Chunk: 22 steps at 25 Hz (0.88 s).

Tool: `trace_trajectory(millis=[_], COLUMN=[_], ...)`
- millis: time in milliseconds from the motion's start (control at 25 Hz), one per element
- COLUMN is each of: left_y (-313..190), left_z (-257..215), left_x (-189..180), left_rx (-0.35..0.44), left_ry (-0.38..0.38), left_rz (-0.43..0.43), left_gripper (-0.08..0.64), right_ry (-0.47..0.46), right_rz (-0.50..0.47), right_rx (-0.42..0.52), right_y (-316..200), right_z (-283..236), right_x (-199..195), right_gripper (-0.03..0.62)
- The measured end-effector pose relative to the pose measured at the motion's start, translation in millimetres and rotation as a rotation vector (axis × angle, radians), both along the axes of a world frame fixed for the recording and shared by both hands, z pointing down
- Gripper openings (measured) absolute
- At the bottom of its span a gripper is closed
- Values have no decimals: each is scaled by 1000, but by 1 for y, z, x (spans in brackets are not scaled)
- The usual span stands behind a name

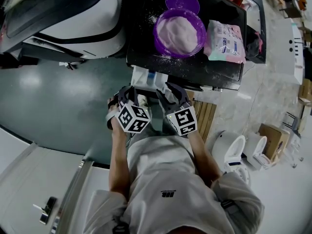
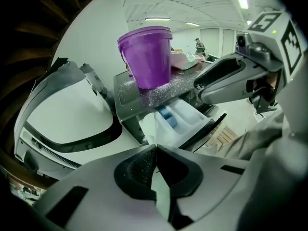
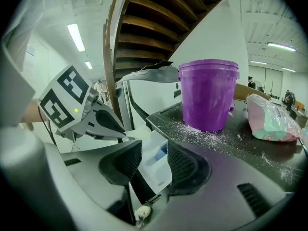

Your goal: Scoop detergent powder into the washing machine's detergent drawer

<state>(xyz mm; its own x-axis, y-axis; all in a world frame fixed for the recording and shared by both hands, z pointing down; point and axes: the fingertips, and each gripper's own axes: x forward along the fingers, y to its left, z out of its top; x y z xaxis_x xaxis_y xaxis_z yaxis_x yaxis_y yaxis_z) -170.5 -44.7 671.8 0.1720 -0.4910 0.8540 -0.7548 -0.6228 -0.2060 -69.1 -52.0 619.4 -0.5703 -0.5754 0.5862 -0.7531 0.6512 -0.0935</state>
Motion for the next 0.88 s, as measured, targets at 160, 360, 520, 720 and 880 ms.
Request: trace_trajectory(millis=[160,360,520,720,880], left_y=[-1,-2,-2,0,-2], left_z=[-2,-1,-3,-1,-4], left_x=[1,0,1,3,4], left_rx=[8,18,26,23,28], left_ry=[-19,-30,-44,-40,-34], left_rz=[15,19,32,37,48], left_gripper=[15,15,15,15,15], right_ry=[7,-3,3,7,19], right_rz=[6,15,-4,2,1], right_rx=[0,-7,-11,-3,7], right_y=[1,0,3,3,2], right_z=[1,-2,-1,0,1], right_x=[4,1,-4,-5,-5], right_gripper=[166,166,172,173,173])
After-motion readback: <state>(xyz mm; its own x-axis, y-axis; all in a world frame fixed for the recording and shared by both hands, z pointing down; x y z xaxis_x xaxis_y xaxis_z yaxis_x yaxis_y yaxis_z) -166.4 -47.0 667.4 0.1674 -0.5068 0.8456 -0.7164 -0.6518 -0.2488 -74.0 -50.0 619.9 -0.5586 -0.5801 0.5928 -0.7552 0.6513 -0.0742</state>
